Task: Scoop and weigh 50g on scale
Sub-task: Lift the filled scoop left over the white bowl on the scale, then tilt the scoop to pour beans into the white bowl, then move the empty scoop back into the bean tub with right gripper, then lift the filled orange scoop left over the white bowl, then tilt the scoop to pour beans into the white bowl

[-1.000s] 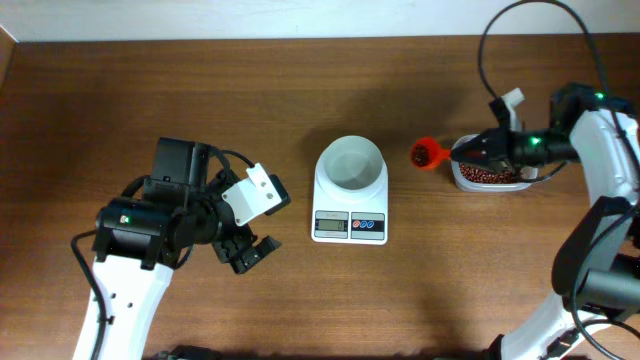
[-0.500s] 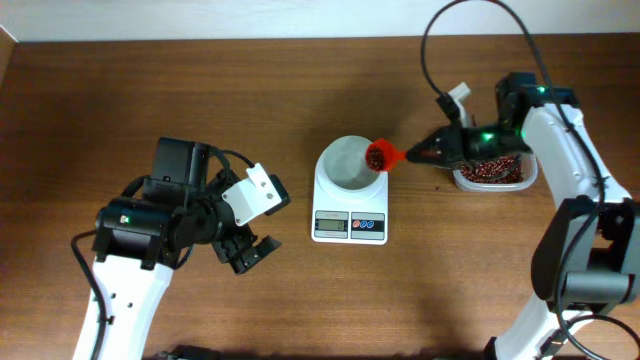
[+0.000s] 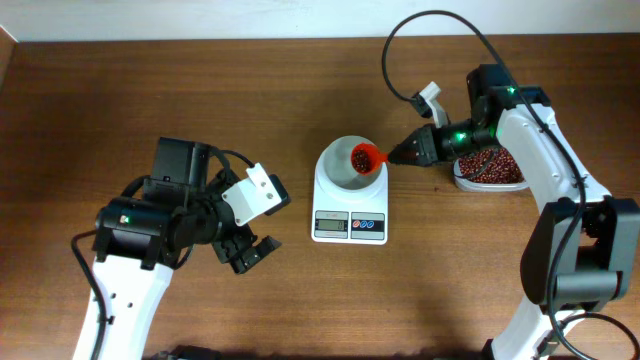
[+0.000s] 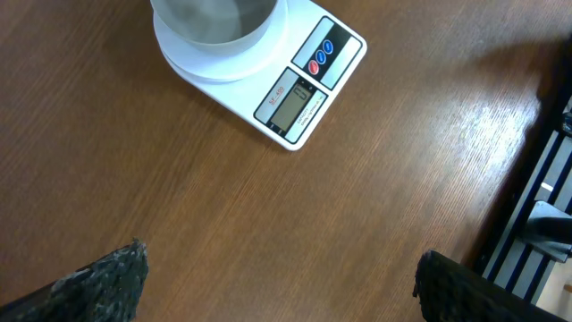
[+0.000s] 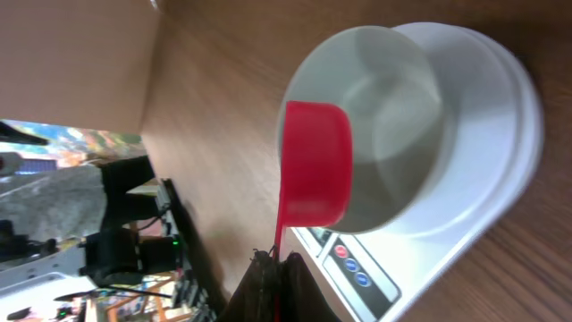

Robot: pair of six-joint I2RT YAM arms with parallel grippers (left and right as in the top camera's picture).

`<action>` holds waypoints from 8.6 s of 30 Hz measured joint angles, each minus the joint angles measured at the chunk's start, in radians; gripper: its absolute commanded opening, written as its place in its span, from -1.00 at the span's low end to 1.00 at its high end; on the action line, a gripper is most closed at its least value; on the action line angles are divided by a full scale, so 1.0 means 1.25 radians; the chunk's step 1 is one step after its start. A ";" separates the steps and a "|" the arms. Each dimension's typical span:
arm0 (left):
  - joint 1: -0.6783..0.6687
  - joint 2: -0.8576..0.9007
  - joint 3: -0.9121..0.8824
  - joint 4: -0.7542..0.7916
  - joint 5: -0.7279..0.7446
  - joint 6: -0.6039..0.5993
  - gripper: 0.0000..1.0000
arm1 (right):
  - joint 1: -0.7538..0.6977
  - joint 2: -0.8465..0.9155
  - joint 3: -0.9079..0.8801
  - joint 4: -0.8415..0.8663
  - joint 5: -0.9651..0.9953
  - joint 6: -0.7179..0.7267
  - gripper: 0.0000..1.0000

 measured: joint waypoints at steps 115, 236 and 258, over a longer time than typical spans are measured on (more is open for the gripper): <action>0.000 0.000 0.000 0.000 0.000 0.000 0.98 | -0.165 -0.284 0.003 0.027 0.370 -0.391 -0.92; 0.000 0.000 0.000 0.000 0.000 0.000 0.98 | 0.024 -0.074 -0.069 0.133 0.015 -0.137 -0.92; 0.000 0.000 0.000 0.000 0.000 0.000 0.98 | 0.024 -0.074 -0.070 0.117 0.015 -0.486 -0.92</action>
